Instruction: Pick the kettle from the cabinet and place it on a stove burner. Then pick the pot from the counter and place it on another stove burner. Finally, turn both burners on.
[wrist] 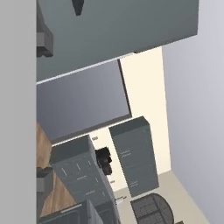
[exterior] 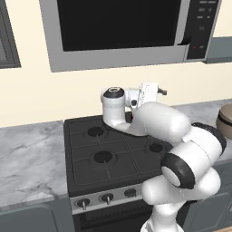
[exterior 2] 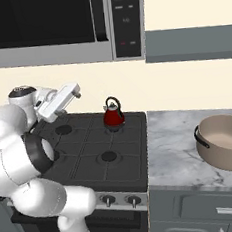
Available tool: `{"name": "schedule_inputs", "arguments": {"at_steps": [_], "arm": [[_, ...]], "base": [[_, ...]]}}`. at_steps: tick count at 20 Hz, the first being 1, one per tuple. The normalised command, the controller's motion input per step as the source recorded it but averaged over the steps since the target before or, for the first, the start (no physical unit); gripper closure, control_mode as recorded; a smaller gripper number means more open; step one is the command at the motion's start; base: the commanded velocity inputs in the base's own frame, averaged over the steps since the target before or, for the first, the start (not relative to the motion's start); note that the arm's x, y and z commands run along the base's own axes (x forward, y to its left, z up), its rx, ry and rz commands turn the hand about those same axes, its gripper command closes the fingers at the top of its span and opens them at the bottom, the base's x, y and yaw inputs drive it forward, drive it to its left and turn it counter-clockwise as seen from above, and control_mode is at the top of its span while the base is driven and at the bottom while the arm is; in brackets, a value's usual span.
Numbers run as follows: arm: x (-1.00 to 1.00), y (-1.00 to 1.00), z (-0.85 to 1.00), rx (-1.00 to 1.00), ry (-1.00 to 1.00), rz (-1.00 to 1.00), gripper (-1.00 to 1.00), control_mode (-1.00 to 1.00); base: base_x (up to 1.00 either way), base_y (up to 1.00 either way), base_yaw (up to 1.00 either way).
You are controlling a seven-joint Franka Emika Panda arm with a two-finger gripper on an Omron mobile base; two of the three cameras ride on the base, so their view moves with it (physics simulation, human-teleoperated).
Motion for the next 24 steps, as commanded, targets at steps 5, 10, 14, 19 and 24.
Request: {"name": "schedule_inputs", "arguments": {"at_steps": [5, 10, 14, 19, 24], "arm": [[-0.69, 0.00, 0.00, 0.00, -0.17, 0.00, -1.00, -1.00], [-0.64, 0.00, 0.00, 0.00, -0.13, 0.01, -1.00, -1.00], [-0.57, -0.09, 0.00, 0.00, -0.10, 0.05, -1.00, -1.00], [-0.53, -0.21, 0.00, 0.01, -0.18, 0.09, -1.00, -1.00], [-0.45, -0.25, 0.00, 0.02, -0.22, 0.13, -1.00, -1.00]], "base": [[0.00, 0.00, 0.00], [0.00, 0.00, 0.00], [0.00, 0.00, 0.00], [0.00, 0.00, 0.00], [0.00, 0.00, 0.00]]}}
